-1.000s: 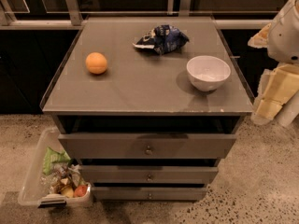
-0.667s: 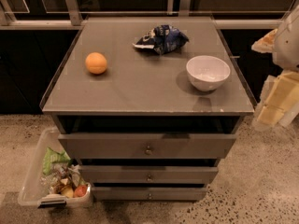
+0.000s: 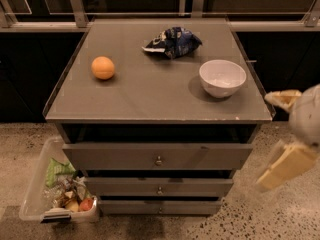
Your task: Open top drawer
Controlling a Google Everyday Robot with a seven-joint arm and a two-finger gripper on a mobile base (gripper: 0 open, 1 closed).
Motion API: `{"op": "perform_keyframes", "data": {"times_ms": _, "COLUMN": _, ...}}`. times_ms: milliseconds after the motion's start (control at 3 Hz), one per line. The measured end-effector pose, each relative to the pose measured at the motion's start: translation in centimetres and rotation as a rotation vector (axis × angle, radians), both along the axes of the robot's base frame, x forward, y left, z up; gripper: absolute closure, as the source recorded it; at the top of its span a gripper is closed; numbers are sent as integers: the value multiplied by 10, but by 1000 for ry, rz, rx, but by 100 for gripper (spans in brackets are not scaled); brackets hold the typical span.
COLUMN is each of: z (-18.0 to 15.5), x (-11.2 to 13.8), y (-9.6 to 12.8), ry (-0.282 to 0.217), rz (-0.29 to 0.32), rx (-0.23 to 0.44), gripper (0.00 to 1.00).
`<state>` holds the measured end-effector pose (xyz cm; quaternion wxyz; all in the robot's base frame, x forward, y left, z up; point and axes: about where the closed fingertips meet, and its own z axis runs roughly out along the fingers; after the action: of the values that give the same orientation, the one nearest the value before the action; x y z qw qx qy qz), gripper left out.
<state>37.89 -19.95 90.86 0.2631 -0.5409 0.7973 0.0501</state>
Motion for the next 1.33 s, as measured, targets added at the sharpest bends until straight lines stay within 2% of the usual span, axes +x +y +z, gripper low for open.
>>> {"op": "perform_keyframes", "data": {"times_ms": 333, "z": -69, "x": -13, "y": 24, "ry": 13, "rz": -8, "rx": 164, "gripper": 0}}
{"op": "perform_keyframes", "data": {"times_ms": 667, "z": -135, "x": -24, "y": 62, "ry": 80, "rz": -16, "rx": 341, "gripper": 0}}
{"op": "perform_keyframes", "data": {"times_ms": 1000, "z": -176, "x": -14, "y": 94, "ry": 117, "rz": -14, "rx": 453, "gripper": 0}}
{"op": "perform_keyframes", "data": {"times_ms": 1333, "z": -197, "x": 14, "y": 109, "ry": 120, "rz": -20, "rx": 498, "gripper": 0}}
